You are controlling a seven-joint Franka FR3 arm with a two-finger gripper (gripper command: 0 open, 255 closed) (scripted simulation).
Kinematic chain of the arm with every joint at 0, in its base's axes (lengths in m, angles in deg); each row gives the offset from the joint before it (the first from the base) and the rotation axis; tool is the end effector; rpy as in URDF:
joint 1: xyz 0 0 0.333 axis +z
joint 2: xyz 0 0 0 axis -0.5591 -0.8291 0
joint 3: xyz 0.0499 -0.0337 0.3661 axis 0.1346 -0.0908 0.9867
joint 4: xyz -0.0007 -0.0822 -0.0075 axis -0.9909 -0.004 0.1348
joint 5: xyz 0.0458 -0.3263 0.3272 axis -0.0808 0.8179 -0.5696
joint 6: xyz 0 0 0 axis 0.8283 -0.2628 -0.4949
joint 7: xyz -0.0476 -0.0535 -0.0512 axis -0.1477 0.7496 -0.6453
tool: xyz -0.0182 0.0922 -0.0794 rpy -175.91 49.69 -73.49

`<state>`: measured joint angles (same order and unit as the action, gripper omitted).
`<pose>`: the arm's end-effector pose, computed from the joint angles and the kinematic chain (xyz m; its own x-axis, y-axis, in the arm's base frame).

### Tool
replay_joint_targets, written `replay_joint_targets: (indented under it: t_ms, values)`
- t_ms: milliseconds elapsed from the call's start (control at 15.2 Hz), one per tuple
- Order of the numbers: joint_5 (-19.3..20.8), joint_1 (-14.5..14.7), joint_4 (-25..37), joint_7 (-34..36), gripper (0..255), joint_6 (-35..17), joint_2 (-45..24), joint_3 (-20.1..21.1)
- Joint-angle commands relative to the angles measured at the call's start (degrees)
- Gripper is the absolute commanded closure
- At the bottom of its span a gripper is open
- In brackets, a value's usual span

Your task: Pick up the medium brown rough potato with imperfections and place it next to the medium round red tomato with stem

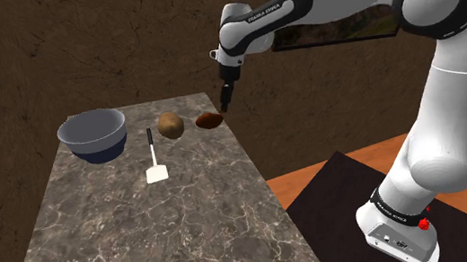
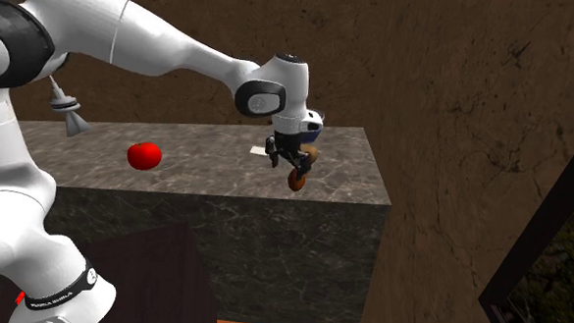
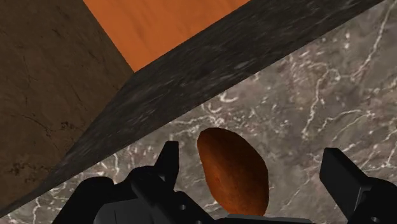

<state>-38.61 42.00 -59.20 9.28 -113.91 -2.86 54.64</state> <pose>0.6755 0.0894 0.3906 0.8154 0.5731 0.0813 0.5787 -0.8041 -0.1364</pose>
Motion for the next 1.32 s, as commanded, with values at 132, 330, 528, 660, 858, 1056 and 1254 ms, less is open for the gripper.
replay_joint_targets:
  t_ms: [132, 330, 528, 660, 858, 1056, 1254]
  values:
    - [-1.88, 0.08, 8.35, -4.1, 0, -0.12, -7.86, 1.53]
    - [-2.42, 0.21, 11.61, -5.38, 0, -0.5, -11.26, 2.27]
    - [-2.6, 0.42, 10.81, -5.5, 0, -2.36, -12.29, 2.43]
    - [-2.72, 0.56, 10.35, -5.58, 0, -3.57, -13.03, 2.53]
    - [-2.82, 0.67, 10.02, -5.64, 0, -4.52, -13.62, 2.61]
    - [-2.82, 0.67, 10.02, -5.64, 0, -4.52, -13.63, 2.61]
    - [-2.82, 0.67, 10.02, -5.64, 0, -4.52, -13.63, 2.61]
